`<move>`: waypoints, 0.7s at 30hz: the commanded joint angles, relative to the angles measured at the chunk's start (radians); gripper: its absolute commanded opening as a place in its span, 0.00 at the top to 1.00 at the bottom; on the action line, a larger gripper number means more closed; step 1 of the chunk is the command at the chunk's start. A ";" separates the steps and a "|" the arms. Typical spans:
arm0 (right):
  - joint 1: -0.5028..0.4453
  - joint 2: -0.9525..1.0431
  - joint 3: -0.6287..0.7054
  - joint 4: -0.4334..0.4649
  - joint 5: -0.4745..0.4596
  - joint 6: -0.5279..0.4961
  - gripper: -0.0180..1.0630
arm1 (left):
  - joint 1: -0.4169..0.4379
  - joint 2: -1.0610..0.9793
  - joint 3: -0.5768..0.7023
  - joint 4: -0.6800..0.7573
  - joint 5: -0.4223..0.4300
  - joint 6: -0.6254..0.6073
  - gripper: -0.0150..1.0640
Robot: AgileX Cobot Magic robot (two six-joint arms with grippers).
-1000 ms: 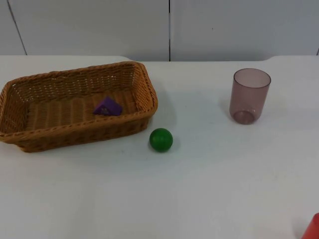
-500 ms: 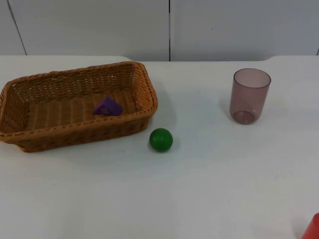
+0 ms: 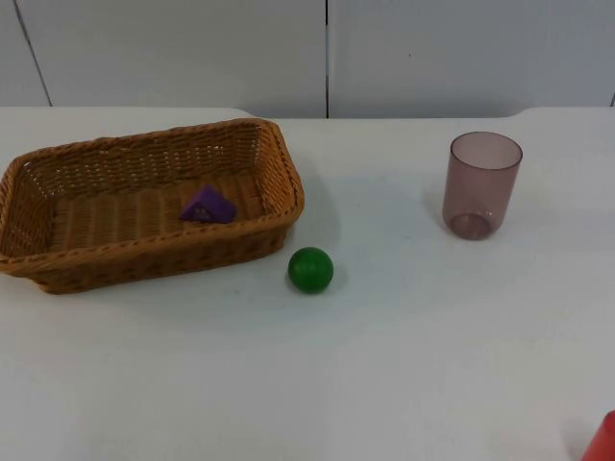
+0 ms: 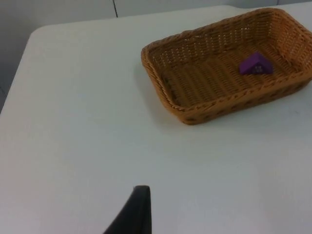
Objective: Pick up the basket with the left hand and place the triangular block into the basket with the right hand.
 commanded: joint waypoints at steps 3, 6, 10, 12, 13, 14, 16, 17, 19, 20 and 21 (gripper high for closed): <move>-0.006 -0.003 0.002 0.005 -0.017 -0.008 0.01 | -0.006 -0.005 0.004 0.014 0.000 -0.019 0.01; -0.006 -0.003 0.002 0.005 -0.017 -0.008 0.01 | -0.006 -0.005 0.004 0.014 0.000 -0.039 0.01; -0.006 -0.003 0.002 0.005 -0.017 -0.008 0.01 | -0.006 -0.005 0.004 0.026 0.000 -0.053 0.01; -0.019 -0.003 0.002 0.005 -0.017 -0.008 0.01 | -0.006 -0.005 0.004 0.026 0.000 -0.053 0.01; -0.019 -0.003 0.002 0.005 -0.017 -0.008 0.01 | -0.006 -0.005 0.004 0.026 0.000 -0.053 0.01; -0.042 -0.003 0.002 0.005 -0.017 -0.008 0.01 | -0.006 -0.005 0.004 0.026 0.000 -0.053 0.01; -0.113 -0.003 0.002 0.005 -0.017 -0.008 0.01 | -0.006 -0.005 0.004 0.023 0.000 -0.053 0.01; -0.166 -0.003 0.002 0.005 -0.017 -0.008 0.01 | -0.006 -0.005 0.004 0.020 0.000 -0.053 0.01; -0.224 -0.003 0.002 0.005 -0.017 -0.008 0.01 | -0.006 -0.005 0.004 0.006 -0.002 -0.051 0.01; -0.287 -0.003 0.002 0.005 -0.017 -0.008 0.01 | -0.006 -0.005 0.004 0.006 -0.002 -0.049 0.01; -0.342 -0.003 0.002 0.005 -0.017 -0.008 0.01 | -0.006 -0.005 0.004 0.006 -0.002 -0.049 0.01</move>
